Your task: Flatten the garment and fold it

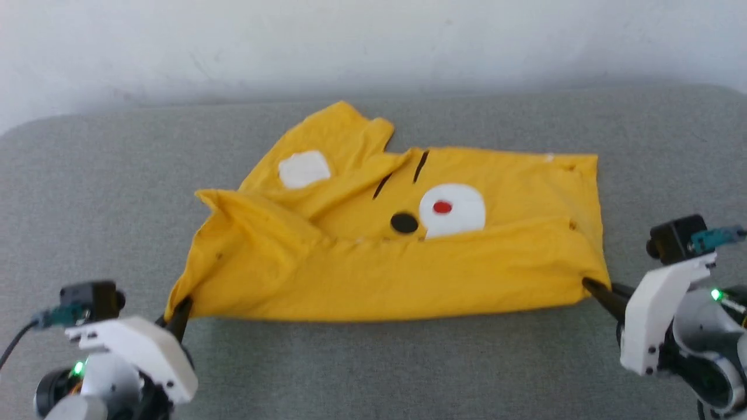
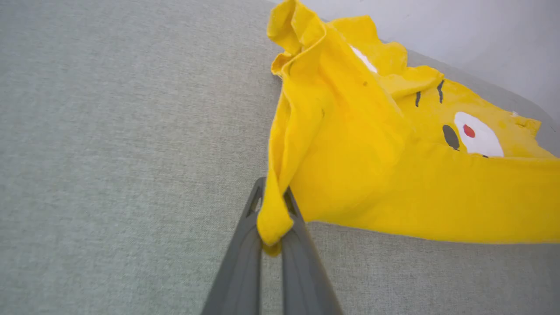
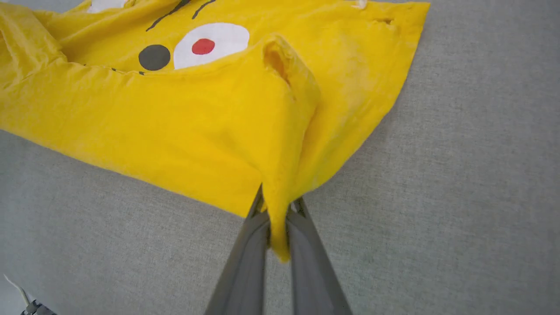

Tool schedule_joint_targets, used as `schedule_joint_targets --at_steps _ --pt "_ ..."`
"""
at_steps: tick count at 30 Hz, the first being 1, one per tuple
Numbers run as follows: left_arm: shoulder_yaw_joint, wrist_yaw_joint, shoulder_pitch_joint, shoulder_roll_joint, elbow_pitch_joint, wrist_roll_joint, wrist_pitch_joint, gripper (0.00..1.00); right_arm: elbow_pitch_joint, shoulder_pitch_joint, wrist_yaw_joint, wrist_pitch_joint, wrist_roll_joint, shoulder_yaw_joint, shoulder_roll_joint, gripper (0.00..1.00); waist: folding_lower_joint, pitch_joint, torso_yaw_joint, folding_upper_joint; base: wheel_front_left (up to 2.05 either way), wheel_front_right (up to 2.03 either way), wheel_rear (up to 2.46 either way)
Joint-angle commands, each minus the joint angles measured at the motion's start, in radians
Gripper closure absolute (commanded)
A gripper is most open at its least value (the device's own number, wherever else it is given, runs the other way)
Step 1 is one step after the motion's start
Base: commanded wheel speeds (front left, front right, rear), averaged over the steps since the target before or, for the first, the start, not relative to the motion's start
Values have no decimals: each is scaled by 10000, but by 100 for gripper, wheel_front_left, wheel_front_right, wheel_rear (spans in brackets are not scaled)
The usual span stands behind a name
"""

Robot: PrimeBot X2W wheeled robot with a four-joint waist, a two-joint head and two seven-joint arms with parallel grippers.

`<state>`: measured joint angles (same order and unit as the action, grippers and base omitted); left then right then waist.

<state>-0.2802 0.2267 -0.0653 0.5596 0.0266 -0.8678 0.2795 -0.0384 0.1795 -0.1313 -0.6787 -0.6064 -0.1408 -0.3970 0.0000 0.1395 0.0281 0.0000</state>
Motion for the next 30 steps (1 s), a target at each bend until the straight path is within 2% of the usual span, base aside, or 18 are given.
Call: schedule_joint_targets --at_steps 1,5,9,10,11,12,13,14,15,16,17,18,21,27,30 --pt "167 322 566 139 362 71 -96 100 310 -403 6 -52 31 72 0 100 0 -397 46 0 0 0 0" --pt "526 1036 1959 319 1143 -53 -86 100 794 -1372 6 -234 81 469 213 100 0 -542 118 0 0 0 0" --pt "758 1388 3112 216 1338 -363 -142 100 609 -2376 6 -136 298 996 747 100 0 -597 240 0 0 0 0" --pt "740 1353 3257 132 1275 -449 -169 100 475 -2602 6 -61 330 1128 928 91 0 -623 291 0 0 0 0" --pt "700 1297 3338 77 1197 -482 -206 100 326 -2809 6 34 394 1228 1082 74 0 -632 330 0 0 0 0" --pt "689 1235 3349 -21 1109 -518 -305 100 172 -2977 6 125 468 1285 1211 38 0 -639 352 0 0 0 0" --pt "689 1235 3349 -21 1109 -518 -305 100 172 -2977 6 125 468 1285 1211 38 0 -639 352 0 0 0 0" --pt "684 1214 3320 -153 924 -517 -457 100 24 -3116 6 196 484 1316 1348 0 0 -658 361 0 0 0 0" --pt "614 1169 3287 -261 714 -501 -542 100 -66 -3213 6 270 465 1311 1471 0 0 -669 352 0 0 0 0" --pt "562 1090 3224 -412 511 -538 -642 74 -105 -3288 6 379 434 1303 1598 0 0 -700 333 0 0 0 0" --pt "568 1047 3150 -565 310 -574 -783 11 -79 -3338 6 564 438 1297 1707 0 0 -753 301 0 0 0 0" --pt "556 1008 3078 -643 133 -559 -887 0 -7 -3386 6 824 457 1328 1822 0 0 -800 272 0 0 0 0" --pt "662 911 2841 -759 -45 -463 -1310 0 488 -3502 6 1926 653 1393 2130 0 0 -902 164 0 0 0 0" --pt "1002 934 2059 -430 379 175 -2122 0 1784 -3370 6 4421 1779 1905 2752 0 0 -872 -144 0 0 0 0" --pt "1036 896 1275 -325 472 472 -2345 0 2271 -3026 6 5232 2460 2083 2939 0 0 -602 -287 0 0 0 0"
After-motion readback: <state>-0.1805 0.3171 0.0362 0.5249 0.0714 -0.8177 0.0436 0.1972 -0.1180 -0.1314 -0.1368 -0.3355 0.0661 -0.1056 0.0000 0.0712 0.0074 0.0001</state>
